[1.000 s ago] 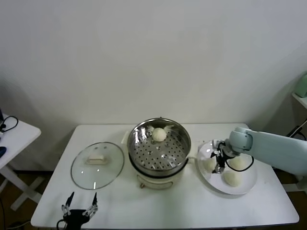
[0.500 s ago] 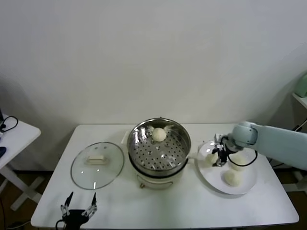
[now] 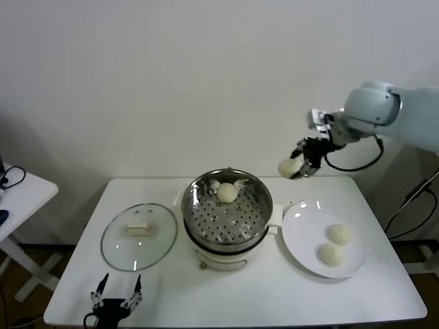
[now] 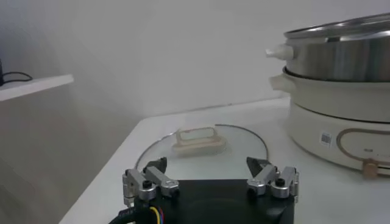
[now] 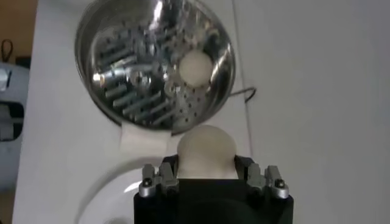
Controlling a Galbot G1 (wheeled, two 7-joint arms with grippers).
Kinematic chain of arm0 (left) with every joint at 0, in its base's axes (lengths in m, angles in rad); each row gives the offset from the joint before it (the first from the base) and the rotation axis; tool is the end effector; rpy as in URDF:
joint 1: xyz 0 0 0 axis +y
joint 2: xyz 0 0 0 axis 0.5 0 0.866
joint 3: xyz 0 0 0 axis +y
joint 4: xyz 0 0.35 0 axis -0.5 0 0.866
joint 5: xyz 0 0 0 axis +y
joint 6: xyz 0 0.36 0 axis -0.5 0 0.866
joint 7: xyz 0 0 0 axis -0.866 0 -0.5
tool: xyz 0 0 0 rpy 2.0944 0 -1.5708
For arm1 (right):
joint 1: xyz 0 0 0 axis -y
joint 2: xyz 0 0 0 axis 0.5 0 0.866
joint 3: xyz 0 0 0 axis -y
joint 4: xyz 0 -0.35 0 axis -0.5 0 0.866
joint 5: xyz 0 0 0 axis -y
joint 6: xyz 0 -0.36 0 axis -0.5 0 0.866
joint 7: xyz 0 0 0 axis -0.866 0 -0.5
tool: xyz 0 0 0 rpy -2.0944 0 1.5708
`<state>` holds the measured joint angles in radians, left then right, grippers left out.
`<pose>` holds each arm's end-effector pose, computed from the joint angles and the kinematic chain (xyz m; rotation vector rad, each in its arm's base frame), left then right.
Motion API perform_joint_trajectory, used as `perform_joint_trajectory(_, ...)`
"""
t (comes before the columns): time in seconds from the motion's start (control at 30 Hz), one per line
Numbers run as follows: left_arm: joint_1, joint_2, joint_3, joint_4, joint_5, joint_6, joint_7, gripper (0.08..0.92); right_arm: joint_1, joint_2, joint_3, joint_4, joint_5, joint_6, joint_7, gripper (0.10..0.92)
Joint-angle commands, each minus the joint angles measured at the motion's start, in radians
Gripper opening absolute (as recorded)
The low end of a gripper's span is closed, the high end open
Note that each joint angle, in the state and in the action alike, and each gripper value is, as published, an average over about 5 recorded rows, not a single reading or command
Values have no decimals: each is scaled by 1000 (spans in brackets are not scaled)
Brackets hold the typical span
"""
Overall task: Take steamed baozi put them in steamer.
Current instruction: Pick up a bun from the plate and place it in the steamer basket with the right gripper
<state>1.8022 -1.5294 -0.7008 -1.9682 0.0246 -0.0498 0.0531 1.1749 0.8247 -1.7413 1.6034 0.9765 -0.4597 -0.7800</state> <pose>0.0954 0.0672 -0.3754 0.0938 -2.8233 -0.2150 0.4864 -0.0265 0.0813 1.2749 -1.7348 1.2652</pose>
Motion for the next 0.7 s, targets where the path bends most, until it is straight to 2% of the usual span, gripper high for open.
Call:
perform_joint_trajectory(0.03,1,-1,-1,0,1,0,1,823,-9,172,156,94,181,-118,103,627)
perform_joint_trajectory(0.33,-7,-1,-8,8,-1,-1,0,823,-332,401,183,-32,91,-160,228,628)
perform_joint_trajectory(0.7,-17,4,-7,21,0,-3,1,823,-558,460,187,-212,-105,-161,246,621)
